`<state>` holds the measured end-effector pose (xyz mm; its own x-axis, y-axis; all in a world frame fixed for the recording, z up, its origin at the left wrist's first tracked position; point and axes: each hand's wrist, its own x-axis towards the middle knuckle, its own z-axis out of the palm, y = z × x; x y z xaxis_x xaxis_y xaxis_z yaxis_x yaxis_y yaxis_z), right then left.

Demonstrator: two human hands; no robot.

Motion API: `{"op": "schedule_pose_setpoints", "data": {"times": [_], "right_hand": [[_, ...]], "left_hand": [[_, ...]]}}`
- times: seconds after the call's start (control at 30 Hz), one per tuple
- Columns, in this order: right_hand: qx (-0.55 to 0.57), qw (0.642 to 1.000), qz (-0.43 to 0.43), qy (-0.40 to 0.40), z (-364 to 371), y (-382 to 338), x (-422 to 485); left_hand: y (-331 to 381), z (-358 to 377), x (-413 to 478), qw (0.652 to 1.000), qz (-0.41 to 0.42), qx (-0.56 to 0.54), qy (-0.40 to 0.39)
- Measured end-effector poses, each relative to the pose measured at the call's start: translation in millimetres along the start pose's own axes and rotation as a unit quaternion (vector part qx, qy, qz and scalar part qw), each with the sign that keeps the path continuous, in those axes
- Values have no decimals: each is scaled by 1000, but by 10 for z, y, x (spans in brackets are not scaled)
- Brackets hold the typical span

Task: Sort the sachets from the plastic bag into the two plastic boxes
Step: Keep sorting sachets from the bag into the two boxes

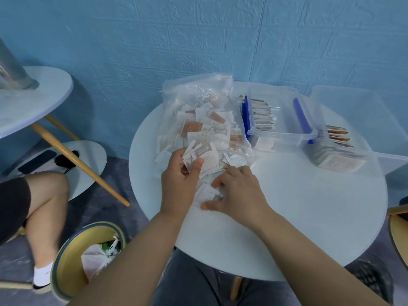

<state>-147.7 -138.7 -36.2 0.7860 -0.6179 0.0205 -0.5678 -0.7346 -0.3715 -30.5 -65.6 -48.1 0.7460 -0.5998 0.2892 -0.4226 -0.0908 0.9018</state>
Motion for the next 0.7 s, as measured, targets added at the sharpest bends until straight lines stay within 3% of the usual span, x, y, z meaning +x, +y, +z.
{"op": "schedule_pose_setpoints", "data": {"times": [0.23,0.4,0.57,0.7], "right_hand": [[183,983,13,11,-82,156,-23],[375,925,21,53,-211,350,-124],[416,902,6,116,-316,555,-178],[397,904,30,158,-396,716,-238]], "left_hand": [[51,-11,-24,1000,-8,-25,-17],[81,-6,-42,998,-3,-36,-58],[172,133,-47,991,16,-31,-127],[301,396,-49,982,43,-36,-179]]}}
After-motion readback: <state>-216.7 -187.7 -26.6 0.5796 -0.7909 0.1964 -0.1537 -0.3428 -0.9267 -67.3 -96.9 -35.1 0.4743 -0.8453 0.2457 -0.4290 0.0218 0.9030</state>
